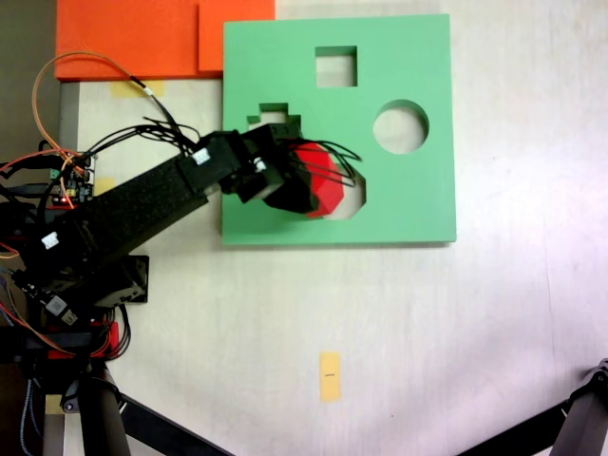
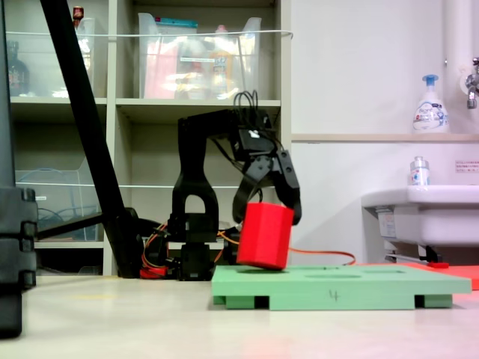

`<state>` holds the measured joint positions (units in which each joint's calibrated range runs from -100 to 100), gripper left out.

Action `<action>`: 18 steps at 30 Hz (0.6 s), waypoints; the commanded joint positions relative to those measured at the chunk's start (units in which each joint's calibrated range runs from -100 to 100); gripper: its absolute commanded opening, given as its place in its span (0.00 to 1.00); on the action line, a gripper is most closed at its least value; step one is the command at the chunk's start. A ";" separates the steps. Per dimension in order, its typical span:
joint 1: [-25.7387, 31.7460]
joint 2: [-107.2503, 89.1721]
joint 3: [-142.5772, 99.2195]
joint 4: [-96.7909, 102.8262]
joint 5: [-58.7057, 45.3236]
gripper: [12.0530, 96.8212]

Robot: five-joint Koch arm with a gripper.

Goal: Put the octagonal pillar block into the corresponding hole

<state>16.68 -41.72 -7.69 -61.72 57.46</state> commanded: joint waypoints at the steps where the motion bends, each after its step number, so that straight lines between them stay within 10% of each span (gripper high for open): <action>1: -0.83 0.24 1.31 1.49 -0.29 0.39; 18: -2.54 -7.02 1.51 0.63 -2.59 0.39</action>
<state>14.63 -45.01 -7.79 -61.23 55.70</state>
